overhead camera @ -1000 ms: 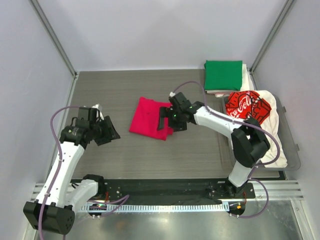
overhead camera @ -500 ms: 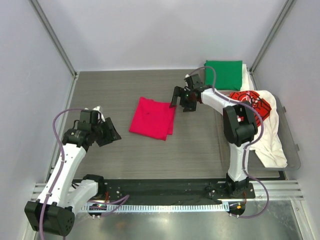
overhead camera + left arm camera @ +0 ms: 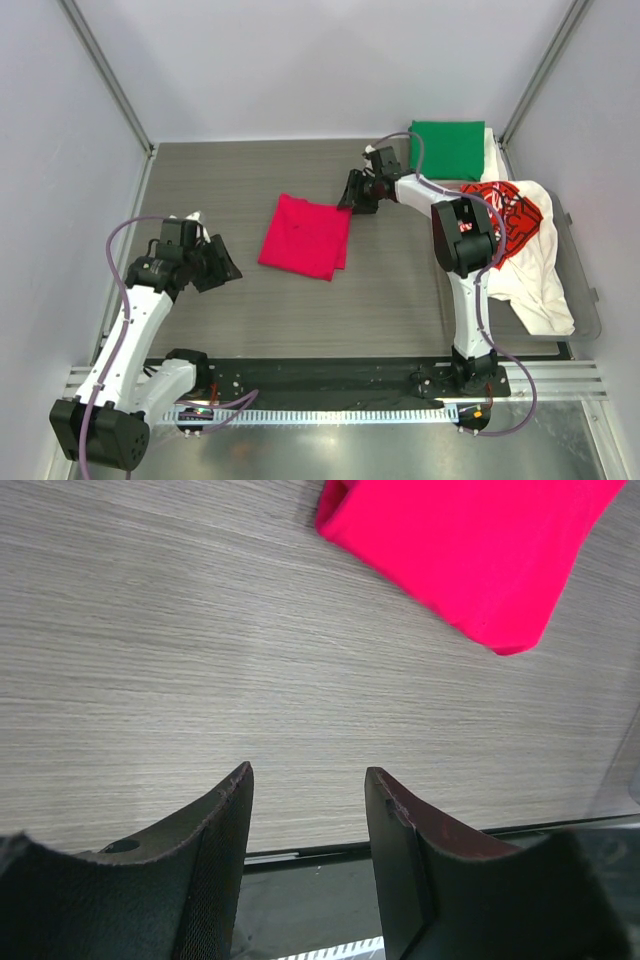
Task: Fold and stack the t-shirts
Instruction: Neatly place the folded tshirt to the corner
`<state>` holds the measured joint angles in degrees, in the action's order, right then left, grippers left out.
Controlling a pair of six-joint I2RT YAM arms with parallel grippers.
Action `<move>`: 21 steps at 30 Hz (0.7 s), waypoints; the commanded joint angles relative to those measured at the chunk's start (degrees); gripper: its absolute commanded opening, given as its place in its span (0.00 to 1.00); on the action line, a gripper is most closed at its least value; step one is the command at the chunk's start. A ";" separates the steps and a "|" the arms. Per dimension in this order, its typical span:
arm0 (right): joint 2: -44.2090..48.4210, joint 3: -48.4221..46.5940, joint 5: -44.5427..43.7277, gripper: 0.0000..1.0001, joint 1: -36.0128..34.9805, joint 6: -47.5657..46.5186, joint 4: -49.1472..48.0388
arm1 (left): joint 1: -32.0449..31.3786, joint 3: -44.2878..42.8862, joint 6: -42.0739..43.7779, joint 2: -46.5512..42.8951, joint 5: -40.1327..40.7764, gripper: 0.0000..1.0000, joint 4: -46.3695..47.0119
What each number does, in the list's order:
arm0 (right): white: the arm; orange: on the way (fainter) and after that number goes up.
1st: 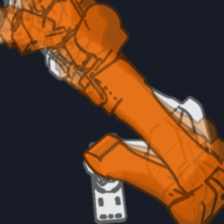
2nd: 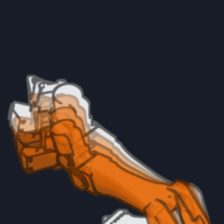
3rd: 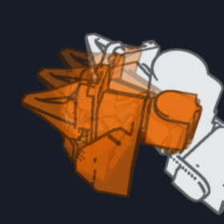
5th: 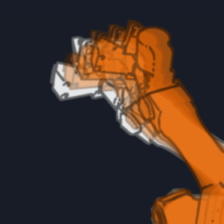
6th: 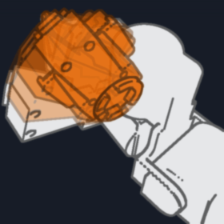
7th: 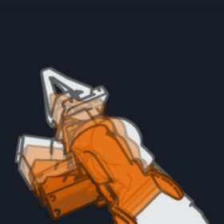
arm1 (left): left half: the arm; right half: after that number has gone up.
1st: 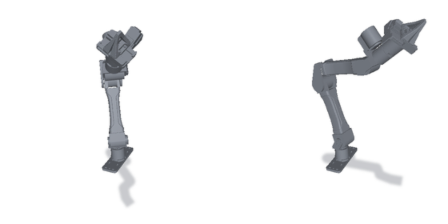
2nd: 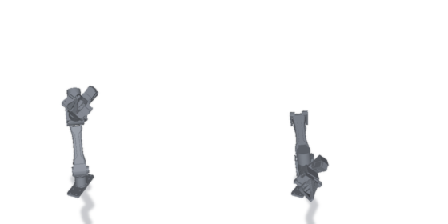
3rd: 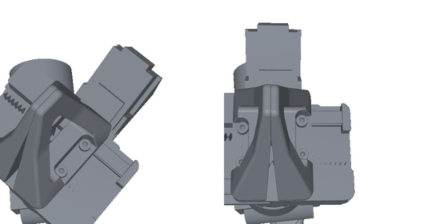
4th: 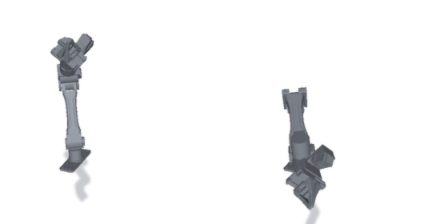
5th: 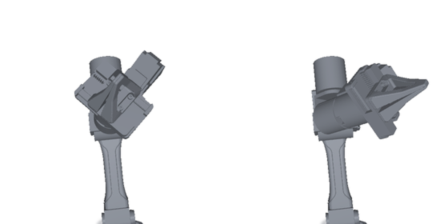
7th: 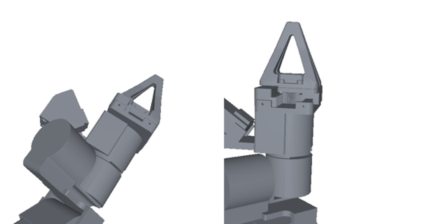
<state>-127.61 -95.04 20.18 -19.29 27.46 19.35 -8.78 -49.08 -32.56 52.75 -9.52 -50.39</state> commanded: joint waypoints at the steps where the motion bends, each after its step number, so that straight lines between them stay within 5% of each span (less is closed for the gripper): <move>1: -1.50 3.81 1.43 0.52 -0.31 0.75 -1.51 | -0.01 0.04 0.04 -0.02 0.55 0.50 1.61; 5: 0.08 8.20 5.12 0.36 -0.31 1.80 -6.16 | -0.01 0.04 -0.05 -0.28 0.73 0.50 1.61; 10: 2.10 10.84 8.99 0.01 -0.31 2.24 -8.98 | -0.10 0.12 -0.14 -0.81 0.91 0.49 1.70; 15: 6.75 8.13 8.30 0.01 0.04 -1.61 -4.34 | -0.10 -3.20 1.44 -1.77 1.60 0.49 -0.32; 21: 11.24 -2.42 -3.47 0.01 0.83 -11.98 12.71 | -0.01 0.04 1.70 -6.08 3.97 0.49 5.65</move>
<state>-123.70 -91.31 23.40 -19.03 22.57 23.40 -8.78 -49.54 -32.27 48.80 -7.64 -49.25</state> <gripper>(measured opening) 0.104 0.487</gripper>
